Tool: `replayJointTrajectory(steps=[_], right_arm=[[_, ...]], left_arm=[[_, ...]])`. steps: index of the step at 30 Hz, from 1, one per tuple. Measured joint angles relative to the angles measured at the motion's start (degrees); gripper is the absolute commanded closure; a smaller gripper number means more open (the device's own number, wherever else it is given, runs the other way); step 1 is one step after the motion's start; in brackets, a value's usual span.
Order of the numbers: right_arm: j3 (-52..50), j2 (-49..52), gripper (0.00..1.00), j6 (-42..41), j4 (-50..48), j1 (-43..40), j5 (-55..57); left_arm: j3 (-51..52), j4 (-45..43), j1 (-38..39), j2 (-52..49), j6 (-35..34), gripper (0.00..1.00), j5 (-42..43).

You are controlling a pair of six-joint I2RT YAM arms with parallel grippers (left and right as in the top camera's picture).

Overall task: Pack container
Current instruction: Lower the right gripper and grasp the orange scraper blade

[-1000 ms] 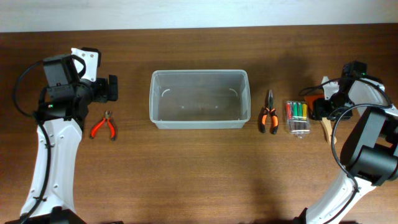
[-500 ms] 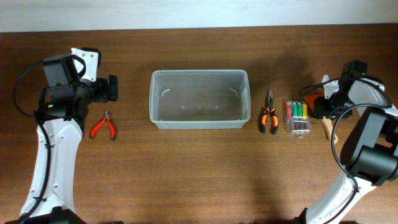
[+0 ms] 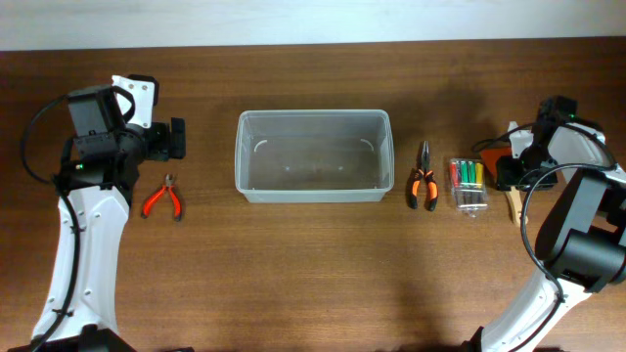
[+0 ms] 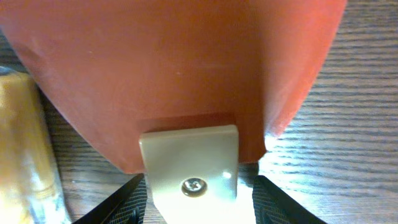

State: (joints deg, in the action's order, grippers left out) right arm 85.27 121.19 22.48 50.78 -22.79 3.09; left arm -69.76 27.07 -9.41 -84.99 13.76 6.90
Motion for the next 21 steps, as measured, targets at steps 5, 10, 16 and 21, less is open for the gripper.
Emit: replayJointTrajectory(steps=[5,10,16,21], right_arm=[[0.0,0.0,0.45,0.0,0.0,0.0,0.5],[0.0,0.0,0.44,0.0,-0.1,0.0,0.3],[0.0,0.0,0.41,0.0,-0.9,0.0,-0.5],[-0.1,0.0,0.41,0.0,-1.9,0.0,-2.9]], left_arm=[[0.0,0.0,0.0,0.0,0.0,0.01,0.0],[0.0,0.0,0.0,0.0,0.0,0.01,0.0],[0.0,0.0,0.0,0.0,0.0,0.01,0.0],[0.0,0.0,0.0,0.0,0.0,0.01,0.0]])
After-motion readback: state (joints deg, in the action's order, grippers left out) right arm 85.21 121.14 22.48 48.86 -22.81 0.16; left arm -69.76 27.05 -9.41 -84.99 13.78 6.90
